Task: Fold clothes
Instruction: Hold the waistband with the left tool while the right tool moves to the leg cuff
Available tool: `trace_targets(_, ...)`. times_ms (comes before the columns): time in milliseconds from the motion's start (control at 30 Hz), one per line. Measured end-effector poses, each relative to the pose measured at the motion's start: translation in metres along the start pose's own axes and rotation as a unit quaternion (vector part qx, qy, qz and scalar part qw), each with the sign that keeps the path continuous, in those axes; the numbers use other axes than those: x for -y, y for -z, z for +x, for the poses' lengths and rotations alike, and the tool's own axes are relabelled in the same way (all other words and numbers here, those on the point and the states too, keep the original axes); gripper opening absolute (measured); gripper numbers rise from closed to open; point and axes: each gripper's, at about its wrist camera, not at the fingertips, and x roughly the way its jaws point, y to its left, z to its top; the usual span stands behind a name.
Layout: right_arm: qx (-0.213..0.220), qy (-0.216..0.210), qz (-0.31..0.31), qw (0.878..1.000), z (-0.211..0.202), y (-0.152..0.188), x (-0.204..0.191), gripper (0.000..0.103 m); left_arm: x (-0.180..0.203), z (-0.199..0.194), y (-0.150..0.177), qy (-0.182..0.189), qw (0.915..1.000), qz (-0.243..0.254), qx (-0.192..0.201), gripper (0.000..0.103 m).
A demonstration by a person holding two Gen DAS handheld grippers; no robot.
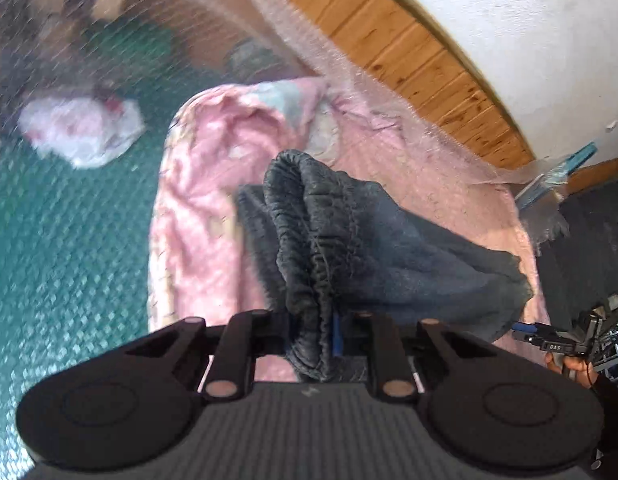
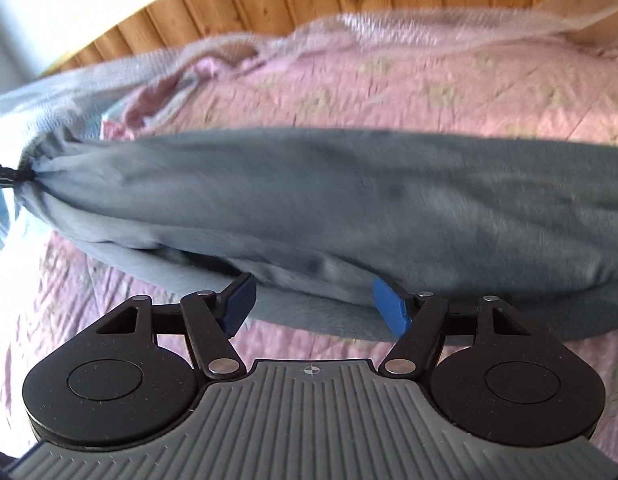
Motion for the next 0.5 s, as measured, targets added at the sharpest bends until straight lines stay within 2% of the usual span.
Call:
trace_targets(67,-0.034,-0.005,0.015,0.999,0.021,0.009,0.001,0.069,-0.011,0.011,0.009,-0.014,0.9993,-0.017,-0.03,0.018)
trace_targets(133,-0.06,-0.005,0.027,0.998,0.036,0.016,0.001,0.068,-0.011,0.019,0.019,-0.026,0.9989,-0.015,-0.037,0.018)
trace_targets(233,-0.075,-0.007,0.03,0.997,0.036,0.02,0.002,0.066,-0.011,0.023,0.029,-0.048,0.9982,-0.008,-0.035,0.019)
trace_targets(267,-0.064,-0.005,0.028,0.998,0.028,0.017,0.006,0.063,-0.01,0.024,0.032,-0.055,0.9979,-0.006,-0.034,0.021)
trace_targets(333,-0.043,0.001,0.023,0.999,0.012,0.009,0.014,0.062,-0.008,0.021,0.038,-0.075,0.9967,-0.001,-0.03,0.027)
trace_targets(433,-0.001,0.045,0.003,0.999,-0.009,-0.024,0.04,0.059,-0.002,0.009,0.039,-0.099,0.9951,0.002,-0.009,0.035)
trace_targets(467,0.008,0.069,-0.01,0.998,-0.011,-0.037,0.05,0.057,0.0,0.004,0.039,-0.105,0.9945,0.002,0.001,0.041)
trace_targets(500,0.016,0.093,-0.022,0.995,-0.014,-0.051,0.06,0.057,0.004,-0.002,0.037,-0.113,0.9936,0.007,0.008,0.052)
